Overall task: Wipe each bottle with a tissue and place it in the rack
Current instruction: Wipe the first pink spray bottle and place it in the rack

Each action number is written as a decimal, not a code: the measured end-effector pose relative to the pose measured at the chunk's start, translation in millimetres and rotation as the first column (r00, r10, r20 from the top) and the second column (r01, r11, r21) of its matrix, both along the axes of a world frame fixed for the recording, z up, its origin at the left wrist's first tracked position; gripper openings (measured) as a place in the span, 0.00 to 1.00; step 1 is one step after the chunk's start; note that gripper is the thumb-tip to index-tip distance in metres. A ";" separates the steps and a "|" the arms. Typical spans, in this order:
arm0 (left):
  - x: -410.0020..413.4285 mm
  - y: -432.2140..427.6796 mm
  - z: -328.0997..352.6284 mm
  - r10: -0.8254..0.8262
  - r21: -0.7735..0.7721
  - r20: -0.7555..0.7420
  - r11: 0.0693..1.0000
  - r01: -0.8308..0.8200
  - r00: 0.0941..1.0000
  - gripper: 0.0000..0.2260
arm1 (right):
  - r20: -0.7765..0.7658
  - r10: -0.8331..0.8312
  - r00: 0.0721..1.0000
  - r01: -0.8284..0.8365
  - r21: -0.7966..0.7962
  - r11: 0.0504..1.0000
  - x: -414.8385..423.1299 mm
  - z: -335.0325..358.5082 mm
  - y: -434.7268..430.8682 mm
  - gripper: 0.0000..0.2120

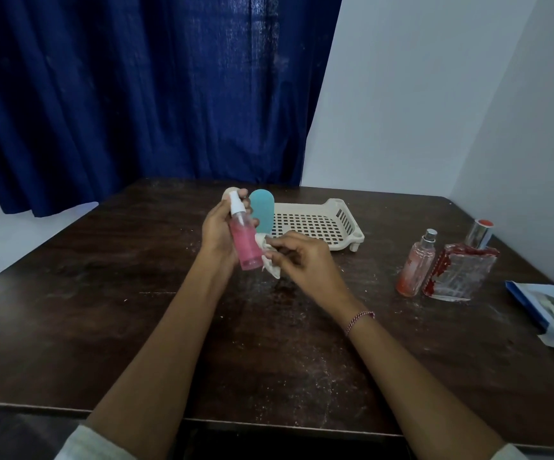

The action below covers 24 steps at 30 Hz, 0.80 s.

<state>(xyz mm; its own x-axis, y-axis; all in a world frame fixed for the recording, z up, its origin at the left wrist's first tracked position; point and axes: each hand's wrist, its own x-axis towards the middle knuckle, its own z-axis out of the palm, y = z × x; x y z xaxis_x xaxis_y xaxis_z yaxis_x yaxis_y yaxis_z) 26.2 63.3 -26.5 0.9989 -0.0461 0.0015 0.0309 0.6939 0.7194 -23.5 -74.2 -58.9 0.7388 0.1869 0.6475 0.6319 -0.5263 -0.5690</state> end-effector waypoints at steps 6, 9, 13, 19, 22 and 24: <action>-2.3 5.0 5.4 0.105 -0.128 -0.153 0.984 -0.125 0.983 0.13 | -0.060 0.160 0.985 -0.157 0.058 0.986 -7.2 3.4 4.5 0.21; -6.3 -0.9 5.3 0.140 -0.044 -0.181 0.988 -0.150 0.973 0.12 | 0.057 0.093 0.994 -0.091 -0.031 0.995 -6.7 3.5 7.7 0.19; -11.1 -11.4 -0.4 0.022 -0.023 -0.192 0.999 -0.027 0.981 0.16 | 0.188 0.000 0.982 0.008 -0.040 0.999 -10.8 6.7 6.8 0.15; -14.2 -21.9 -0.7 -0.109 -0.042 -0.149 0.994 0.104 0.983 0.17 | 0.265 -0.044 0.963 0.038 0.027 0.999 -14.0 9.2 10.4 0.13; -14.5 -24.1 -1.9 -0.117 0.022 -0.144 0.992 0.121 0.983 0.14 | 0.235 -0.065 0.970 0.036 0.124 0.992 -12.9 10.2 9.4 0.11; -12.1 -23.5 -2.7 -0.089 0.038 -0.163 0.995 0.096 0.983 0.12 | 0.154 -0.038 0.987 0.003 0.223 0.975 -10.8 12.0 8.5 0.08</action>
